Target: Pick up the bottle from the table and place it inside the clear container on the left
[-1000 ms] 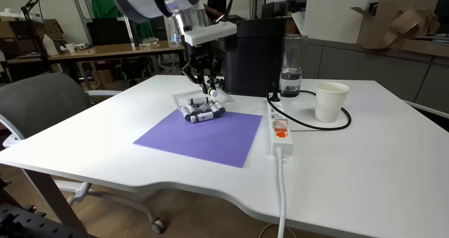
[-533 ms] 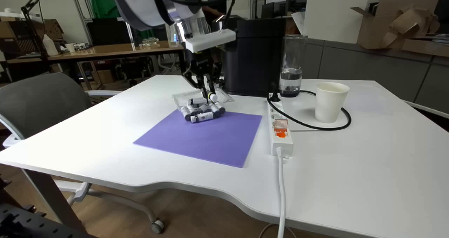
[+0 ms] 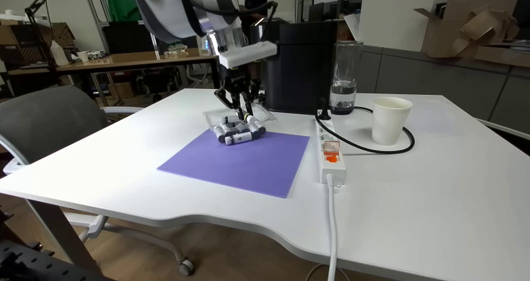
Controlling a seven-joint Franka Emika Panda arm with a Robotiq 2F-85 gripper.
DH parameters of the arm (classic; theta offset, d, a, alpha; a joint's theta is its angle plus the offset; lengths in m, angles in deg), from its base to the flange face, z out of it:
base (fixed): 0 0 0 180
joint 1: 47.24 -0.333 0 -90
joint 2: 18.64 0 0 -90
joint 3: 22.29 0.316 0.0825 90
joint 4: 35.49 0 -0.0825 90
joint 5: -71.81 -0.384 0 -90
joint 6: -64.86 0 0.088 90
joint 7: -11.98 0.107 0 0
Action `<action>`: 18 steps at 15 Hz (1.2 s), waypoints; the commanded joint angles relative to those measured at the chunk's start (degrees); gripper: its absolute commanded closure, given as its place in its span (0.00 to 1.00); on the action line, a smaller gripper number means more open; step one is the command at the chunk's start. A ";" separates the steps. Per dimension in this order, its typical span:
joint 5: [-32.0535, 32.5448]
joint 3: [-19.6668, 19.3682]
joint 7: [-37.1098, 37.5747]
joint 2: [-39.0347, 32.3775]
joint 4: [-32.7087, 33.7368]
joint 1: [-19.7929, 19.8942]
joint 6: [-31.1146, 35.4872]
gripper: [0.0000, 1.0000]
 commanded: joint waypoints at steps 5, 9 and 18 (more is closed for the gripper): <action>0.99 0.33 2.76 -1.14 2.37 -0.17 -1.58 0.27; 1.59 -0.15 4.46 1.06 0.85 -0.92 -0.68 0.02; 1.16 -1.66 19.89 10.37 -5.32 -2.83 -1.05 0.00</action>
